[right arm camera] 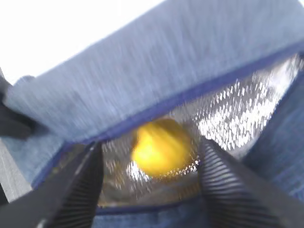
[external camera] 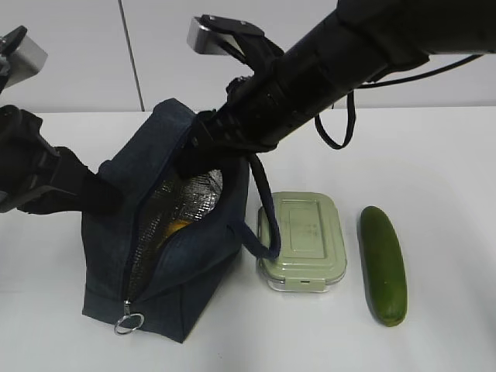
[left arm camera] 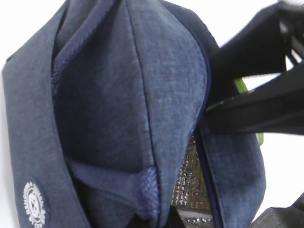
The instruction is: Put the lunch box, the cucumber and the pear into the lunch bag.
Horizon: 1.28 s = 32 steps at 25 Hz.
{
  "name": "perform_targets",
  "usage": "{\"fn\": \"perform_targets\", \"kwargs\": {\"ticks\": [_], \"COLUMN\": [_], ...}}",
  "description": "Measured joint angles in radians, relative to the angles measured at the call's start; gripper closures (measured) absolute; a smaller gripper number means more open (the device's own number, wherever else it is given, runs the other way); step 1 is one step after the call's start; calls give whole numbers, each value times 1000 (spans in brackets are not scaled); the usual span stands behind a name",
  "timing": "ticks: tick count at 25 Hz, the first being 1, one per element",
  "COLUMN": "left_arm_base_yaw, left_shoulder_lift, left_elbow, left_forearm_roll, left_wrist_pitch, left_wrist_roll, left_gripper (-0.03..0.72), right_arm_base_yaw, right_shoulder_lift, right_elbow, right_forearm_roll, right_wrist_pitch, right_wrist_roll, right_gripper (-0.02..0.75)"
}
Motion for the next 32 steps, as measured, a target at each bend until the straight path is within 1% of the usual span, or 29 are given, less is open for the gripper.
{"fn": "perform_targets", "kwargs": {"ticks": [2, 4, 6, 8, 9, 10, 11, 12, 14, 17, 20, 23, 28, 32], "left_arm_base_yaw": [0, 0, 0, 0, 0, 0, 0, 0, 0, 0, 0, 0, 0, 0], "left_shoulder_lift": [0, 0, 0, 0, 0, 0, 0, 0, 0, 0, 0, 0, 0, 0], "left_elbow": [0, 0, 0, 0, 0, 0, 0, 0, 0, 0, 0, 0, 0, 0], "left_forearm_roll": [1, 2, 2, 1, 1, 1, 1, 1, 2, 2, 2, 3, 3, 3], "left_wrist_pitch": [0, 0, 1, 1, 1, 1, 0, -1, -1, -1, -1, -2, -2, -2], "left_wrist_roll": [0, 0, 0, 0, 0, 0, 0, 0, 0, 0, 0, 0, 5, 9], "left_gripper": [687, 687, 687, 687, 687, 687, 687, 687, 687, 687, 687, 687, 687, 687], "right_arm_base_yaw": [0, 0, -7, -12, -16, -18, -18, -18, -20, -20, -22, -48, -139, -158], "right_shoulder_lift": [0, 0, -13, -41, -65, -80, -105, -119, -133, -118, -87, -51, -25, -25], "right_elbow": [-26, -48, -53, -53, -53, -53, -54, -55, -57, -57, -57, -57, -47, 7], "right_forearm_roll": [0, -49, -161, -307, -419, -486, -600, -660, -820, -923, -967, -974, -845, -827], "right_wrist_pitch": [10, 22, 29, 43, 56, 67, 93, 112, 188, 297, 359, 367, 376, 366], "right_wrist_roll": [7, 65, 183, 307, 415, 471, 564, 611, 726, 813, 900, 978, 1010, 1017], "right_gripper": [228, 218, 214, 211, 213, 218, 236, 248, 292, 318, 322, 322, 322, 322]}}
